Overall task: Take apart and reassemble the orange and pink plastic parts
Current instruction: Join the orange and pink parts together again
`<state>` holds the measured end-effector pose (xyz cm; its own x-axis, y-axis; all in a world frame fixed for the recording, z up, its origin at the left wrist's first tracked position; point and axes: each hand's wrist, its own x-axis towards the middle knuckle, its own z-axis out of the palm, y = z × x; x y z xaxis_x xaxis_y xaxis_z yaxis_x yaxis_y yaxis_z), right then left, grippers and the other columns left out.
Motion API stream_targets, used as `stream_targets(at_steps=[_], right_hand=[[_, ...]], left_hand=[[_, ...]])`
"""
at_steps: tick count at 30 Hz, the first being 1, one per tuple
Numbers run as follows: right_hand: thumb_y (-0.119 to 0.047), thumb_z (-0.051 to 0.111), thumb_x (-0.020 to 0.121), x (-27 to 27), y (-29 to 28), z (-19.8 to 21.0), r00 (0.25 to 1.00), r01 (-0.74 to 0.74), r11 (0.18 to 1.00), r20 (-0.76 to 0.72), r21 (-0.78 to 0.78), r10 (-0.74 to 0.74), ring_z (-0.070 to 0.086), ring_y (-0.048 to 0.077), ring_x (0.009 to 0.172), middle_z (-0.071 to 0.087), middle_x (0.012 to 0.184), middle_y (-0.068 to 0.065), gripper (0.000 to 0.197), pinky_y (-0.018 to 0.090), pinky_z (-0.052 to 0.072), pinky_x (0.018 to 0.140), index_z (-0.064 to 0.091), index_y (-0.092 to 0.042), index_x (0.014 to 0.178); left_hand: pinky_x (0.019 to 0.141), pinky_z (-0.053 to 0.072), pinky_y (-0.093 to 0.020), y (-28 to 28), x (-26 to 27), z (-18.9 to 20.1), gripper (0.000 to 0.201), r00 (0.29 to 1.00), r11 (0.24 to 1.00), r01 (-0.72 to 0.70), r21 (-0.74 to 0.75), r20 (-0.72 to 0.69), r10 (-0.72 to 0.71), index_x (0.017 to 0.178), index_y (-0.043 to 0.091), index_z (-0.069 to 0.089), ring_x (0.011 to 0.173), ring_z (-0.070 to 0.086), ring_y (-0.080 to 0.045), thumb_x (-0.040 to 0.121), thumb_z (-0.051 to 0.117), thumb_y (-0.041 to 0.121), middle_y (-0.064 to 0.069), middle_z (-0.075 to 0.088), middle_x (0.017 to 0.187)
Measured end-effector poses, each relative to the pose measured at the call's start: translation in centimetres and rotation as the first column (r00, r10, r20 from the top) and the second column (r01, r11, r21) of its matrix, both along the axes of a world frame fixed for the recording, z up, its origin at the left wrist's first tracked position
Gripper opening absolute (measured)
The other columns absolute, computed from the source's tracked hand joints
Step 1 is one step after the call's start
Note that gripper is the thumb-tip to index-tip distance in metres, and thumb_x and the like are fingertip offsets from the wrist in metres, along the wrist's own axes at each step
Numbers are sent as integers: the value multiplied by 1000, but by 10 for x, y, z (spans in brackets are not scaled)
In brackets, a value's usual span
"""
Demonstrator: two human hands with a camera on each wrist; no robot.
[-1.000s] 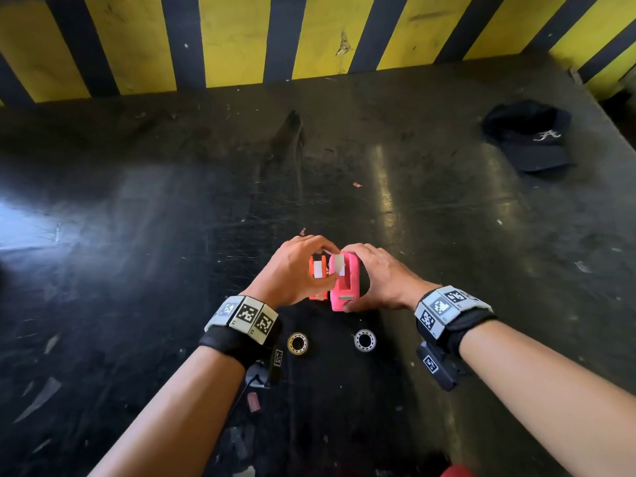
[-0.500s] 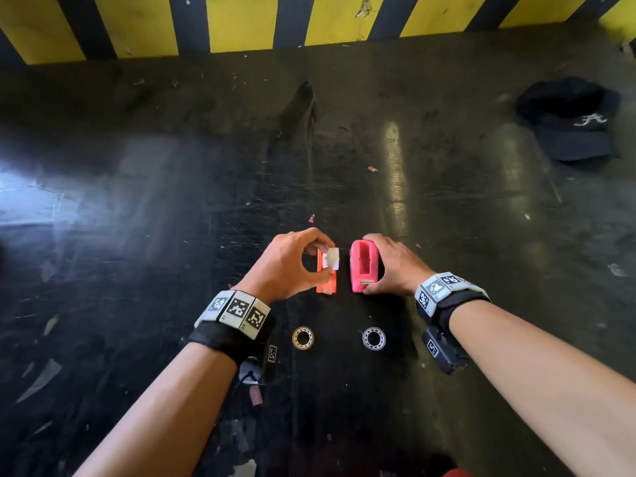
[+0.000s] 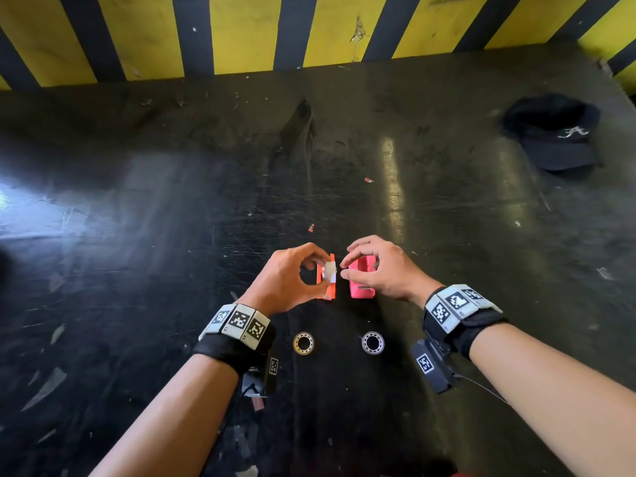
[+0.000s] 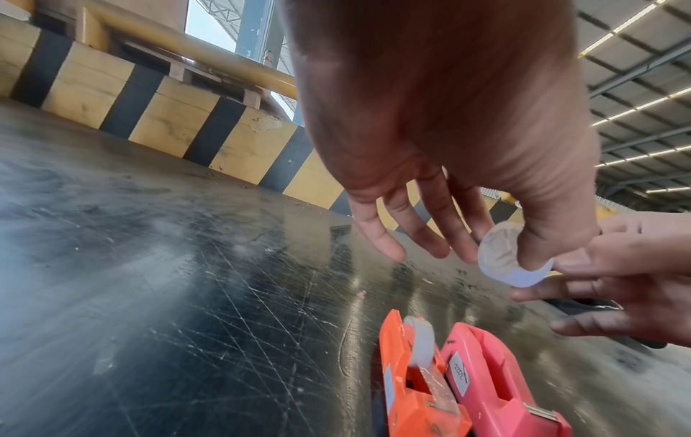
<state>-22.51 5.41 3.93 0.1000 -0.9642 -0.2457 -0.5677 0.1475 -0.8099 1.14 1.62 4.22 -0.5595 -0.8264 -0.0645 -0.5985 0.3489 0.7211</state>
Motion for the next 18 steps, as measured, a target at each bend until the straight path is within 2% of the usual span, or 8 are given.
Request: stream_targets(at_steps=[4,8,13,16,18], right_hand=[[-33,86,81,4,3,-3,1000,3,1000,20,-17,-2,58,2,108,63,123,-9,19,17,39,85,82,-24,98],[-33,85,82,7,4,-3,999,-14,1000,31,-9,14,59,6,113,63,124,-9,18,14,39,83,82,-25,98],[-29,84,83,10,4,-5,999,-14,1000,43,-7,14,59,7,111,63,124,-8,12,20,41,87,81,-23,94],[-26,84,83,10,5,-4,999,-18,1000,36,7,18,58,0,104,64,123,-7,11,12,39,84,81,-20,92],[-26,85,82,7,6,-3,1000,-16,1000,18,21,15,59,1,104,64,122,-6,9,10,38,83,80,-21,88]], left_hand=[[85,50,-12,4,0,6,45,1000,1000,4,-11,-22,-4,111,27,72,97,71,-6,72,93,34,15,76,102],[83,46,-5,7,0,9,46,1000,1000,18,-12,-24,-18,113,25,72,96,70,-2,72,93,32,14,76,103],[84,49,-8,7,0,8,45,999,1000,29,-10,-18,-29,113,25,71,96,72,-3,73,91,30,14,76,103],[85,52,-10,9,0,5,45,1000,1000,18,-1,-11,-18,113,23,72,94,71,-3,73,92,31,14,75,102],[82,52,-10,11,1,3,44,1000,1000,-8,10,-6,8,110,22,72,90,70,-3,72,93,29,15,74,98]])
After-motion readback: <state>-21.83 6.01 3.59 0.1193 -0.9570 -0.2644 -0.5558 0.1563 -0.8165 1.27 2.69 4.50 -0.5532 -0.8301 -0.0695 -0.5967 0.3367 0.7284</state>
